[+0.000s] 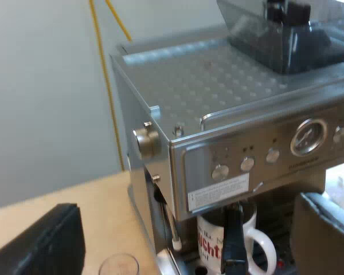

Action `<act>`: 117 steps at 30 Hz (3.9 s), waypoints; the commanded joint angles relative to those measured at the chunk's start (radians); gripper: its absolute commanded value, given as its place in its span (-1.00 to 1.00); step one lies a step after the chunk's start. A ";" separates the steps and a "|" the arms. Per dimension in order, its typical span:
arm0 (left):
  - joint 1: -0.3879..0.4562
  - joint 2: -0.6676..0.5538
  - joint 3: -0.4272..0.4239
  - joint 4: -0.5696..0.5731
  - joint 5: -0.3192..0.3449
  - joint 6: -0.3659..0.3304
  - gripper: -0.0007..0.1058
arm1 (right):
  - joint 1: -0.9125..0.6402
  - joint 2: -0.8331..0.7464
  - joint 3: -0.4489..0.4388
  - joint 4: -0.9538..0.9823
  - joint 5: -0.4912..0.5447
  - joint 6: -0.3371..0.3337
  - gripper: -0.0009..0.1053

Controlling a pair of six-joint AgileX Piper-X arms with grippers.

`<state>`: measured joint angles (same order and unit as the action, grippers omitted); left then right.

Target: Place mug into machine

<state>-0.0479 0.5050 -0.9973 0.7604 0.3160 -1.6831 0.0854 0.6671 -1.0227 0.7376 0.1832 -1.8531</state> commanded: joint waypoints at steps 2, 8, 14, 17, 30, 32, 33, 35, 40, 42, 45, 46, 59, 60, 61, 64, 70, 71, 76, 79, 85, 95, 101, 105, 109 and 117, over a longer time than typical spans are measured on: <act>0.000 -0.076 0.038 0.008 -0.015 0.005 0.40 | -0.004 -0.095 0.067 0.004 -0.009 -0.005 -0.98; 0.000 -0.207 0.131 0.058 -0.015 -0.026 0.40 | -0.004 -0.291 0.169 0.008 -0.009 -0.005 -0.98; 0.000 -0.351 0.208 0.113 -0.030 -0.026 0.40 | -0.004 -0.419 0.215 0.084 -0.009 -0.005 -0.98; 0.000 -0.408 0.226 0.149 -0.030 -0.026 0.40 | -0.004 -0.469 0.228 0.128 -0.009 -0.005 -0.98; 0.000 -0.563 0.234 0.312 -0.030 -0.024 0.40 | -0.004 -0.639 0.248 0.261 -0.005 0.019 -0.98; 0.000 -0.571 0.234 0.333 -0.030 -0.024 0.40 | -0.004 -0.655 0.248 0.283 0.003 0.046 -0.98; 0.000 -0.575 0.234 0.344 -0.028 -0.024 0.40 | -0.004 -0.666 0.248 0.298 0.003 0.056 -0.98; 0.000 -0.579 0.234 0.365 -0.028 -0.021 0.40 | -0.004 -0.679 0.248 0.315 0.013 0.056 -0.98; 0.000 -0.579 0.243 0.390 -0.026 -0.019 0.40 | -0.004 -0.687 0.248 0.392 0.019 0.056 -0.98; 0.000 -0.579 0.253 0.390 -0.027 -0.019 0.40 | -0.004 -0.687 0.248 0.400 0.019 0.054 -0.98; 0.000 -0.579 0.278 0.390 0.019 -0.019 0.40 | -0.004 -0.687 0.248 0.396 0.013 0.049 -0.73; 0.000 -0.579 0.292 0.390 0.040 -0.019 0.40 | -0.004 -0.687 0.250 0.397 0.013 0.038 -0.58; 0.000 -0.577 0.343 0.316 -0.020 -0.034 0.40 | -0.004 -0.687 0.342 0.175 -0.042 -0.020 0.03; 0.000 -0.577 0.343 0.297 -0.040 -0.042 0.40 | -0.004 -0.684 0.347 0.145 -0.042 -0.041 0.03; 0.000 -0.572 0.343 0.273 -0.062 -0.045 0.40 | -0.004 -0.679 0.351 0.123 -0.046 -0.055 0.03; 0.000 -0.549 0.343 0.233 -0.107 -0.044 0.40 | -0.004 -0.648 0.352 0.112 -0.063 -0.060 0.03; 0.000 -0.453 0.343 0.158 -0.112 -0.021 0.40 | -0.004 -0.556 0.353 0.112 -0.077 -0.060 0.03; 0.000 -0.442 0.343 0.156 -0.112 -0.018 0.40 | -0.004 -0.550 0.353 0.112 -0.077 -0.060 0.03; 0.000 -0.376 0.346 0.136 -0.112 -0.010 0.40 | -0.004 -0.502 0.353 0.112 -0.077 -0.057 0.03; 0.000 -0.376 0.369 0.112 -0.112 -0.010 0.40 | -0.004 -0.502 0.369 0.111 -0.077 -0.050 0.03; 0.000 -0.376 0.427 0.108 -0.112 -0.010 0.40 | -0.004 -0.502 0.427 0.111 -0.077 0.011 0.03; 0.000 -0.376 0.480 0.117 -0.112 0.002 0.40 | -0.004 -0.502 0.455 0.148 -0.057 0.040 0.03; 0.000 -0.376 0.480 0.136 -0.105 0.002 0.40 | -0.004 -0.502 0.456 0.203 -0.046 0.040 0.03; 0.000 -0.376 0.480 0.157 -0.103 0.002 0.40 | -0.004 -0.502 0.456 0.255 -0.046 0.038 0.03; 0.000 -0.376 0.474 0.192 -0.103 0.004 0.40 | -0.004 -0.516 0.479 0.279 -0.046 0.038 0.03; 0.000 -0.376 0.475 0.274 -0.103 0.022 0.40 | -0.004 -0.602 0.500 0.287 -0.046 0.048 0.03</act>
<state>-0.0479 0.1305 -0.5152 1.0375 0.2126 -1.6719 0.0854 0.0717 -0.5178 1.0326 0.1347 -1.8019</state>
